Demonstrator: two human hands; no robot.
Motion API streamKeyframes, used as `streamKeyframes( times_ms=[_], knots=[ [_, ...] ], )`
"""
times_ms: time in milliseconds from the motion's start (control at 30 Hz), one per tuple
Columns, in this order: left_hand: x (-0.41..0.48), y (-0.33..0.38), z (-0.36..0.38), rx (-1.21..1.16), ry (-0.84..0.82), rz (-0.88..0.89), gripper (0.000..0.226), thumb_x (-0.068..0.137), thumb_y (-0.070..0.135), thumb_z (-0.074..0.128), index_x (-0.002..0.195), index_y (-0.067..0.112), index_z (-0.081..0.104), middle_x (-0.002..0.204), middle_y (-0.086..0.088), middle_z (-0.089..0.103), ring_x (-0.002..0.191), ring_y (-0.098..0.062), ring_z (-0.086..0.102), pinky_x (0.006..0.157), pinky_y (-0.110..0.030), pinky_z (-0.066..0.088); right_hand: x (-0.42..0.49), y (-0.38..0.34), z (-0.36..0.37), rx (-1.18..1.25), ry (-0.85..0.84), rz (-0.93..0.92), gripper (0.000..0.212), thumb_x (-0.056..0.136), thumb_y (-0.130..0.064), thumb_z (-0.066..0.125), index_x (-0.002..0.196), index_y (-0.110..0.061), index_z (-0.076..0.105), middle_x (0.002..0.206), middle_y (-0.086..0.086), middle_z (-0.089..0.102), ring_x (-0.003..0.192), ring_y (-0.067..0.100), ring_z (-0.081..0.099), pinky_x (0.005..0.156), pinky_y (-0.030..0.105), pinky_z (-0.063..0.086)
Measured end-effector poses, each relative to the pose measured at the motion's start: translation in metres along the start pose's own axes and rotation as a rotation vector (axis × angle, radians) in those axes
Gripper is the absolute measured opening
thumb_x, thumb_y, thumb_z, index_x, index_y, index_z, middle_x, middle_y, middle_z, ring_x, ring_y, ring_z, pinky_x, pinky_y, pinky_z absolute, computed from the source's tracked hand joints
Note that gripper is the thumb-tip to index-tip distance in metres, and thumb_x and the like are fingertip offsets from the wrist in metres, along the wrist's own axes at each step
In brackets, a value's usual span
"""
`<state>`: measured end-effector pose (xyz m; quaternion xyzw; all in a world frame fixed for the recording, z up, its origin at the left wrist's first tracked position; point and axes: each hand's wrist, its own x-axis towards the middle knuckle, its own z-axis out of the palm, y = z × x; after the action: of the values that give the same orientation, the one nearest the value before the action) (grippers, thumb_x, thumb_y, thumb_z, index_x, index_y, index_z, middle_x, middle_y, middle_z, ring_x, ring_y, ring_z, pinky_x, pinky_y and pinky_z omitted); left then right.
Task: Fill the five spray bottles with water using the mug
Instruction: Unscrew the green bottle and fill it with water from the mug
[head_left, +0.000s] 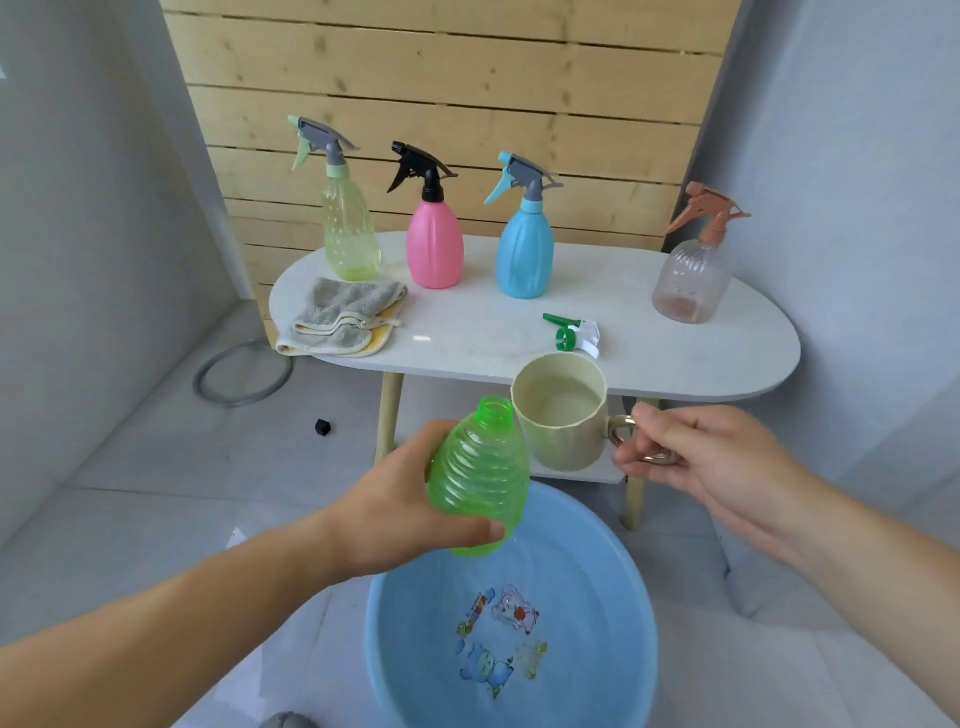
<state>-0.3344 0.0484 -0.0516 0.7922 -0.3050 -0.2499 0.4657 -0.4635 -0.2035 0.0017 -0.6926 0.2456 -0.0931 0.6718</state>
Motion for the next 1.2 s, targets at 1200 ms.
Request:
streamKeyframes(
  times_ms=[1200],
  knots=[
    [0.011,-0.002,0.013,0.028,-0.054,0.026,0.087,0.058,0.051,0.091,0.134,0.039,0.051,0.121,0.014,0.069,0.119,-0.005,0.065,0.105,-0.038,0.054,-0.016,-0.028,0.001,-0.455,0.081,-0.336,0.070,0.059,-0.093,0.052,0.080,-0.032,0.078,0.092,0.033,0.065,0.094,0.046,0.064,0.096,0.061,0.048]
  ],
)
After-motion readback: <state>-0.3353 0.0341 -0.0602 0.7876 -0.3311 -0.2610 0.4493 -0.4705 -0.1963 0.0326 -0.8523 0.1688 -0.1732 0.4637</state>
